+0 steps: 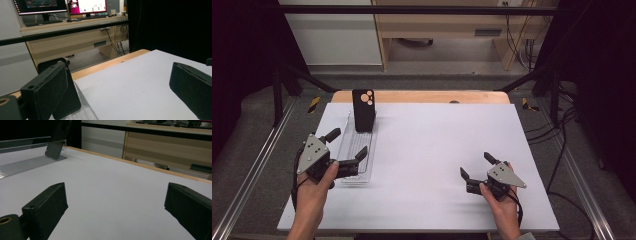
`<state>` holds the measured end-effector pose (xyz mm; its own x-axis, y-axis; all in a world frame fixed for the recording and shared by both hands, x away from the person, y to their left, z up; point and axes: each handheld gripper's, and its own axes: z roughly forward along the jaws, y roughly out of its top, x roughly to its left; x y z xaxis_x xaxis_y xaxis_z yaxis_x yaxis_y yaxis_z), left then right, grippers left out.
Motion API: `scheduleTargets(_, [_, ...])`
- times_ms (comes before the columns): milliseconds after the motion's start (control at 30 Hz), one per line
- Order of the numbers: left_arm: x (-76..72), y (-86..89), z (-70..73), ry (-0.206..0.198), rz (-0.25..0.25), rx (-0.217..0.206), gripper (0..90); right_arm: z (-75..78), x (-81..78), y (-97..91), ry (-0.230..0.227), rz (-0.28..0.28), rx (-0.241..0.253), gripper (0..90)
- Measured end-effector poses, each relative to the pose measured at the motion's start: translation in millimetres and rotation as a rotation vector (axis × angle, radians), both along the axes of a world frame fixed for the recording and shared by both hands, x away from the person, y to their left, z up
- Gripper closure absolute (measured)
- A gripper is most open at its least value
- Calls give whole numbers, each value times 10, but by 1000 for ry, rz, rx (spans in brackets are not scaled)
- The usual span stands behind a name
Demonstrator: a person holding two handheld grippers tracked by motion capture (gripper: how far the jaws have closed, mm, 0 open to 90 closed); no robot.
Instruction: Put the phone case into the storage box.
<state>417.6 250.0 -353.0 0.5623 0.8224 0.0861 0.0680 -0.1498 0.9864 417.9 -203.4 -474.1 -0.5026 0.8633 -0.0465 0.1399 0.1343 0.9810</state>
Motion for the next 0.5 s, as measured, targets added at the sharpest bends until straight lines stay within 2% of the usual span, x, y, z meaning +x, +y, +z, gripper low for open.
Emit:
scheduleTargets(133, [-33,35,-25,-15,4,-12,14,-1,0,2,-2,1,-3,46])
scheduleTargets(333, [-90,113,-36,-57,14,-25,15,1,-3,1,-2,2,-3,47])
scheduleTargets(500, [-149,188,-63,-84,29,-59,16,7,-8,-5,-2,0,5,47])
